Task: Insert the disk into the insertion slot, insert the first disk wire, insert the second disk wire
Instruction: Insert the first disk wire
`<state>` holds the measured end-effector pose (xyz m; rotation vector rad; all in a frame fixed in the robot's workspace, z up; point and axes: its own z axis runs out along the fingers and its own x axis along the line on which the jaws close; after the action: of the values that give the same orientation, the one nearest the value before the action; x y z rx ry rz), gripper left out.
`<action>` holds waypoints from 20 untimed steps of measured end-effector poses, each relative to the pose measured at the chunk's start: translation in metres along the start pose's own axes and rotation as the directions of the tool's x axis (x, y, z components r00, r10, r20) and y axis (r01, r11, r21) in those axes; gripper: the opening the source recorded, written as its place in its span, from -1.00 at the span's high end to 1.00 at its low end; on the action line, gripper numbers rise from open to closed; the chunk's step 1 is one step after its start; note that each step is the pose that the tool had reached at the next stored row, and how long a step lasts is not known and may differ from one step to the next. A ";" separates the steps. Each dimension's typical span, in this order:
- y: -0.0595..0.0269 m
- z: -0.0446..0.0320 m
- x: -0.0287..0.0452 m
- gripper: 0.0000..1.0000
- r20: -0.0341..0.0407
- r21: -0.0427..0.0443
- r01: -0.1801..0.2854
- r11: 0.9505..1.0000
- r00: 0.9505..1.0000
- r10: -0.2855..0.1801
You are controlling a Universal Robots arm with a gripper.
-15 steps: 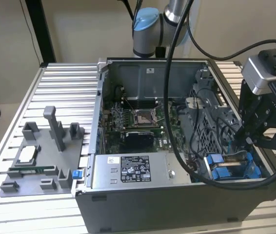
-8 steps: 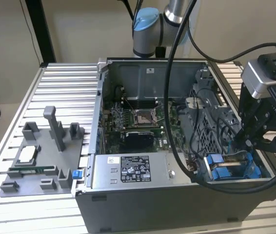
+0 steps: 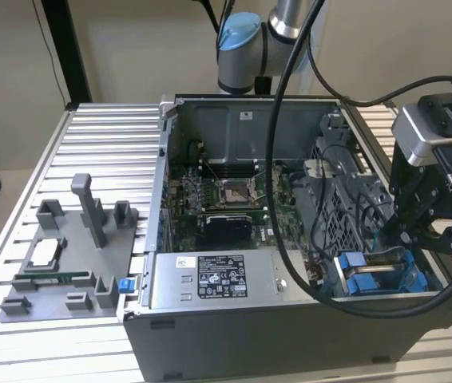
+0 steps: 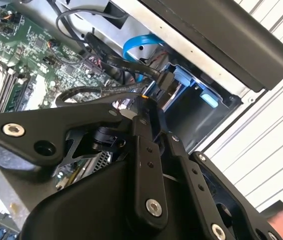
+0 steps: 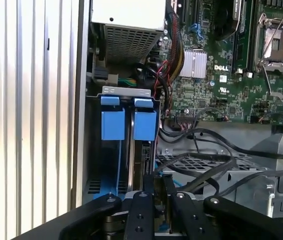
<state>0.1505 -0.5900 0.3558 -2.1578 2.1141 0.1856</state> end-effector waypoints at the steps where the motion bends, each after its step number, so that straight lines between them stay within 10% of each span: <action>1: -0.0007 0.0011 0.0002 1.00 0.000 0.001 -0.003 1.000 1.000 0.003; 20: -0.0061 0.0115 0.0034 1.00 0.001 0.007 -0.042 0.999 0.999 0.042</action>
<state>0.1565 -0.5913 0.3438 -2.1103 2.1578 0.1818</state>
